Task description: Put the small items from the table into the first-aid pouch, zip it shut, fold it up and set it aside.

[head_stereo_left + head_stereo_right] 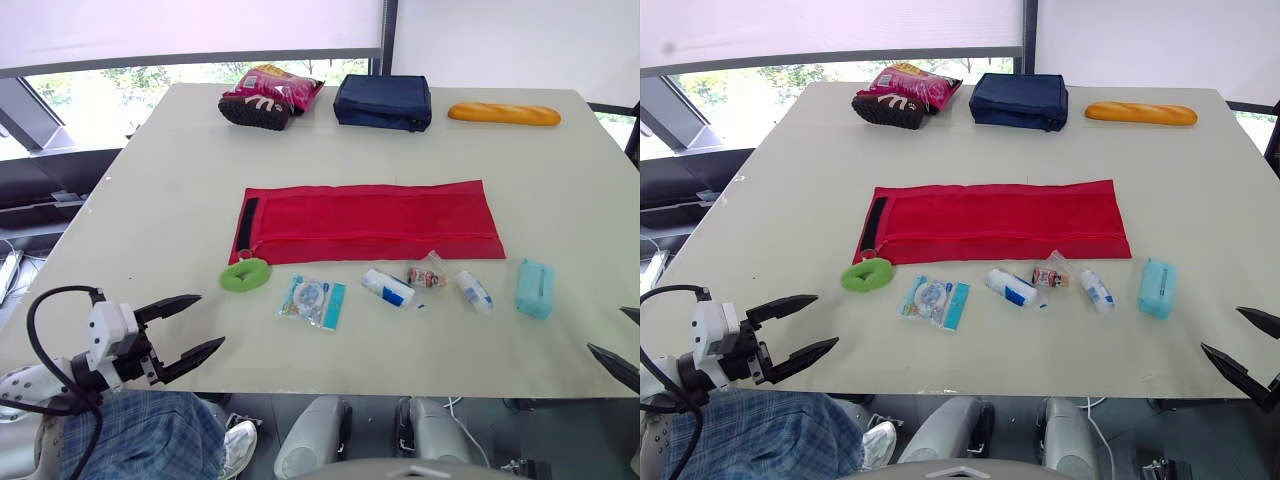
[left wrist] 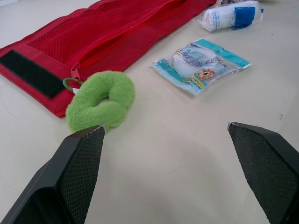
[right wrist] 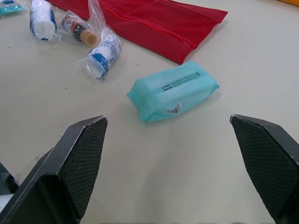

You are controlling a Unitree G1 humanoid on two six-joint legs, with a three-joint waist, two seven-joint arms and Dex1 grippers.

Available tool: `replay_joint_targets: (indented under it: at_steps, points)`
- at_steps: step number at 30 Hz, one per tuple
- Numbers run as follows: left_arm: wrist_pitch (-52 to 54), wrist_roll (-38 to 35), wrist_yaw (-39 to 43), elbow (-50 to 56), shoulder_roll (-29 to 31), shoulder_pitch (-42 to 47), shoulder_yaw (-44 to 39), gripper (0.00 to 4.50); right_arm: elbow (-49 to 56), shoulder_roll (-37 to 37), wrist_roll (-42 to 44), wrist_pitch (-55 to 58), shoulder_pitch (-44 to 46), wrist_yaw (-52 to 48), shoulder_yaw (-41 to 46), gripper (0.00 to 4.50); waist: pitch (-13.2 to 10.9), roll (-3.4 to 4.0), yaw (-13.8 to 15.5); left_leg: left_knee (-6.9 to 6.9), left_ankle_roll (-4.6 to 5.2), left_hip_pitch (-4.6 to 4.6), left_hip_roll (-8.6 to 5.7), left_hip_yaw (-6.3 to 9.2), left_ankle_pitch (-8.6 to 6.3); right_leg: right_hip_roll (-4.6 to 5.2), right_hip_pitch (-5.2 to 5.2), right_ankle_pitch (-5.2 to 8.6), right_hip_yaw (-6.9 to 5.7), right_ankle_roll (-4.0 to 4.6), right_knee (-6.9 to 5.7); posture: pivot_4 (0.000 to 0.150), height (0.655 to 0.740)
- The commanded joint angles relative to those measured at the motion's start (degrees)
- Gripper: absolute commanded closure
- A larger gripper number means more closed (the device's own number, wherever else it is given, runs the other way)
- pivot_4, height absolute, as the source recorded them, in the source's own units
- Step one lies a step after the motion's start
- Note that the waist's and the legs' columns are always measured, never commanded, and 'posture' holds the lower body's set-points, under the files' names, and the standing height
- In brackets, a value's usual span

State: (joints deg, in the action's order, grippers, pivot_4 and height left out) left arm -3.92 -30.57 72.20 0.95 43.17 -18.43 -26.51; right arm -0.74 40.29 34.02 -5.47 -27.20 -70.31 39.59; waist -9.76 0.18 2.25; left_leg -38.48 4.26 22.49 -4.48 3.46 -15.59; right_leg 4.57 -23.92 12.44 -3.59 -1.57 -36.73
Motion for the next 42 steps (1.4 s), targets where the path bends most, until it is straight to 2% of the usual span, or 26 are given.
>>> replay_joint_targets:
  at_steps: [1,13,21,24,30,34,38,42]
  points:
    - [-0.1,-1.5,0.8,1.3,0.5,-0.8,-1.9,0.02,-0.8,0.6,1.0,-1.4,0.3,-1.0,2.1,0.00,0.0,0.00,0.0,0.00,0.00,0.00,0.00,0.00,0.00,0.00,0.00,0.00,0.00,0.00,0.00,0.150,0.7395]
    - [-0.1,-1.6,0.9,0.3,0.7,0.0,-2.1,0.02,-5.8,0.9,0.7,-3.9,2.6,-3.8,1.6,0.00,0.0,0.00,0.0,0.00,0.01,0.00,0.00,-0.01,0.00,0.00,0.00,-0.02,0.00,0.03,0.01,0.150,0.7395]
    - [2.6,-3.8,-1.8,4.7,0.5,1.3,-2.5,0.02,-5.7,1.4,0.9,-3.3,4.2,-5.1,0.2,0.00,0.0,0.00,0.0,0.00,0.01,0.00,0.00,-0.01,0.00,0.00,0.00,-0.03,0.00,0.05,0.01,0.150,0.7395]
    - [4.3,-4.3,-2.5,5.9,0.9,1.6,-2.5,0.02,-3.3,1.5,1.4,-2.2,5.2,-5.0,-0.8,0.00,0.0,0.00,0.0,0.00,0.01,0.00,0.00,-0.01,0.00,0.00,0.00,-0.04,0.00,0.07,0.01,0.150,0.7395]
    - [20.4,-8.1,-2.2,9.1,7.9,3.7,0.3,0.02,7.7,1.3,4.7,5.0,9.3,-0.9,-5.2,0.00,0.0,0.03,-0.1,-0.01,0.01,-0.02,0.12,-0.01,0.01,-0.12,0.00,-0.02,0.00,0.02,-0.01,0.150,0.7395]
    - [25.9,-8.9,-2.5,9.8,9.8,7.7,2.9,0.02,13.4,1.1,5.3,8.8,11.5,2.3,-8.2,0.00,0.0,0.03,0.1,-0.01,0.02,-0.01,0.10,0.00,0.00,-0.13,-0.01,-0.10,0.00,0.14,0.01,0.150,0.7395]
    - [29.4,-5.6,-3.6,9.5,10.8,15.1,10.0,0.02,19.8,1.5,5.1,12.4,15.4,5.4,-13.8,0.00,0.0,0.01,0.1,-0.02,0.00,0.01,0.08,0.00,0.00,-0.13,-0.01,-0.13,0.00,0.13,0.01,0.150,0.7395]
    - [28.1,-0.8,-0.9,6.1,11.5,22.8,17.6,0.02,24.1,1.5,4.7,15.3,18.3,7.4,-18.8,0.00,0.0,0.01,0.1,-0.01,-0.02,0.00,0.08,0.00,0.02,-0.15,-0.02,-0.15,0.00,0.10,-0.01,0.150,0.7395]
